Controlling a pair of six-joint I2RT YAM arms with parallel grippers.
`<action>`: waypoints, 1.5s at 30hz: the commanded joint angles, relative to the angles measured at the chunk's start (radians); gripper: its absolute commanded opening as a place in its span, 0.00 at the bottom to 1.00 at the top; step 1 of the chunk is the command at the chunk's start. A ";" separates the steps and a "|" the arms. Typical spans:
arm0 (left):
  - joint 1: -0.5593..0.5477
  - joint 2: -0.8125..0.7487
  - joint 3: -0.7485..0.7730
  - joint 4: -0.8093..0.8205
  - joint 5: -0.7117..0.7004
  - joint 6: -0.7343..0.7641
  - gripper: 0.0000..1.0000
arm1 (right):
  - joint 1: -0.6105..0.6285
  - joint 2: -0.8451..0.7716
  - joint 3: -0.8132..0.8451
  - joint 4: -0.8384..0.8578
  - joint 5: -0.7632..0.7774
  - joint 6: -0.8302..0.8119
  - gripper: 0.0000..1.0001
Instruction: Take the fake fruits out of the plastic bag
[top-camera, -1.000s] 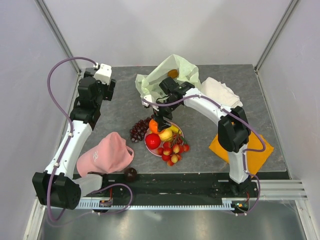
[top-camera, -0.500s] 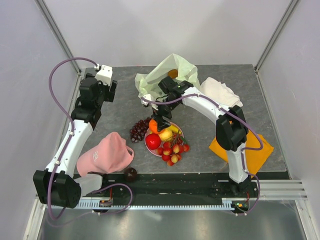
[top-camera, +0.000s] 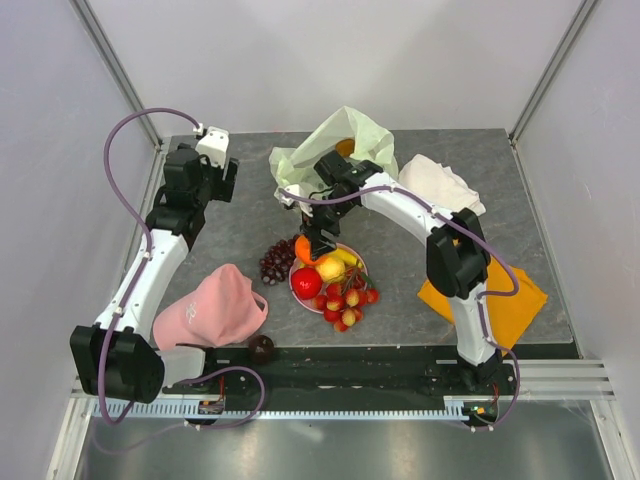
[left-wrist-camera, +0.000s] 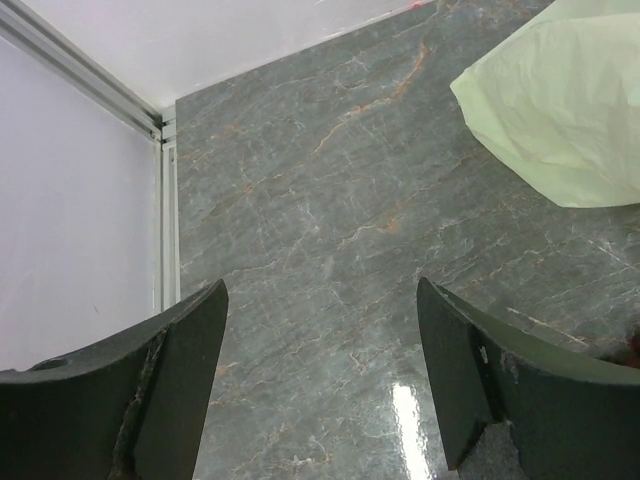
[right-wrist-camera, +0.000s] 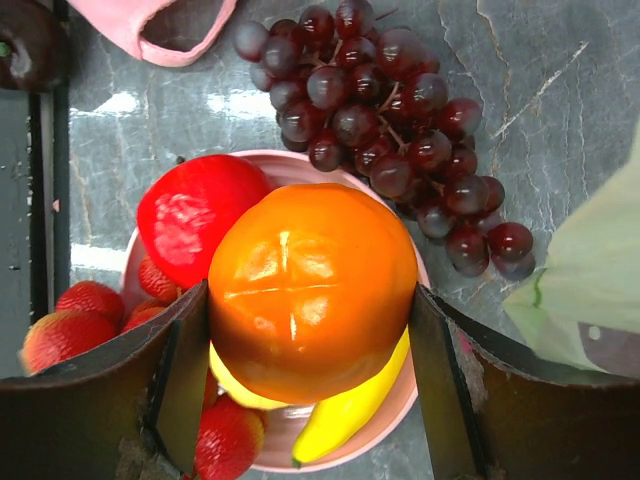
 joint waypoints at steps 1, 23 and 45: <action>0.003 0.003 0.036 -0.005 0.013 -0.038 0.83 | 0.001 0.046 0.056 -0.001 0.003 0.003 0.47; 0.003 0.042 0.050 -0.007 0.029 -0.050 0.84 | 0.008 0.049 0.089 -0.038 0.020 -0.008 0.98; 0.003 0.092 0.082 -0.067 0.087 -0.119 0.83 | -0.063 -0.351 -0.145 -0.021 0.038 0.171 0.98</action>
